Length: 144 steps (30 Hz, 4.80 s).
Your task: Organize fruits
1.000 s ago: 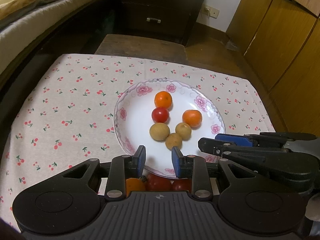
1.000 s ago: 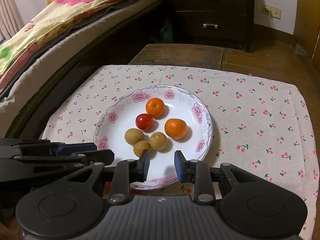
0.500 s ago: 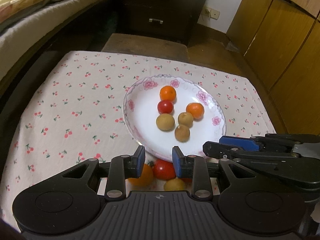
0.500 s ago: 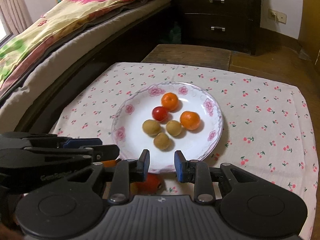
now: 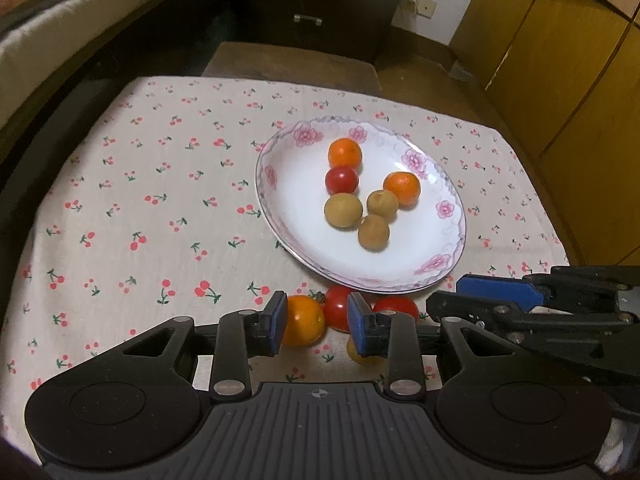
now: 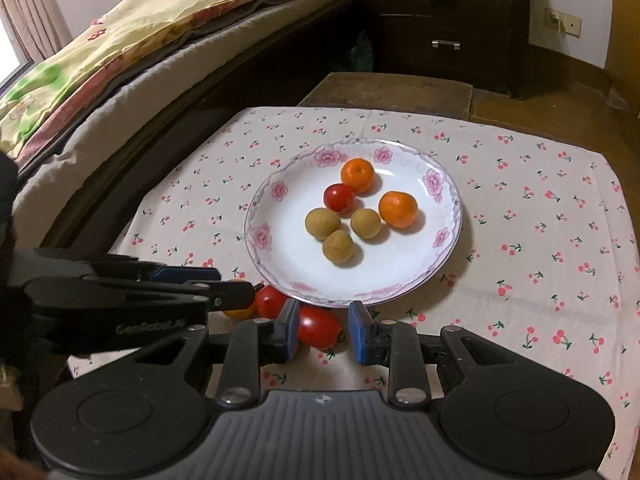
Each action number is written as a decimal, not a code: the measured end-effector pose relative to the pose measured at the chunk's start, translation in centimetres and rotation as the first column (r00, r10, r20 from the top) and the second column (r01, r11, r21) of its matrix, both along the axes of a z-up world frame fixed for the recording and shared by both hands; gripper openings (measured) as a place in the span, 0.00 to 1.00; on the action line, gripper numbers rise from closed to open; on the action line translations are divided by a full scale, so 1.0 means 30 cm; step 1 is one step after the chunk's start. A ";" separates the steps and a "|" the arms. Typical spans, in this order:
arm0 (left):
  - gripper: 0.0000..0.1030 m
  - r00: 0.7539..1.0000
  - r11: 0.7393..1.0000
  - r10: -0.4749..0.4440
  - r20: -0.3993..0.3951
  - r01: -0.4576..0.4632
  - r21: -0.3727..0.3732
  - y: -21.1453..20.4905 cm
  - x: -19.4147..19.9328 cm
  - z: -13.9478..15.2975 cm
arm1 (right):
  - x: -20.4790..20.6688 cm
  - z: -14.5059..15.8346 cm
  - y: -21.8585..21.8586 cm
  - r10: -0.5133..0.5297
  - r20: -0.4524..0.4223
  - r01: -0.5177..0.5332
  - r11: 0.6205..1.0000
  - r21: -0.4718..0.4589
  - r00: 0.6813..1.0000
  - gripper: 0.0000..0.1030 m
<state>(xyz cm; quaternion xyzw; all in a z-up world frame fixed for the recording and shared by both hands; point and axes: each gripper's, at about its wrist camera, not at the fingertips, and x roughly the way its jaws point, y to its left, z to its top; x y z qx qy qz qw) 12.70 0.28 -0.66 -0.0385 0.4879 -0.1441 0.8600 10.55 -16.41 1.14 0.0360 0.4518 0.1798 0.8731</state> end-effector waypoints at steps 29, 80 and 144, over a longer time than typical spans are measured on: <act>0.41 0.991 0.985 -0.137 0.000 0.136 0.102 -0.018 -0.022 -0.056 | 0.001 -0.025 0.021 0.019 -0.037 -0.018 1.000 0.020 0.999 0.28; 0.38 0.997 0.993 -0.068 -0.037 0.071 0.094 0.070 -0.085 -0.075 | 0.005 -0.078 0.168 0.100 -0.033 -0.103 0.990 -0.096 0.994 0.22; 0.46 0.995 0.996 0.073 -0.071 -0.069 0.062 -0.010 0.007 -0.077 | -0.099 -0.082 -0.005 0.009 -0.126 0.001 0.997 0.077 0.992 0.13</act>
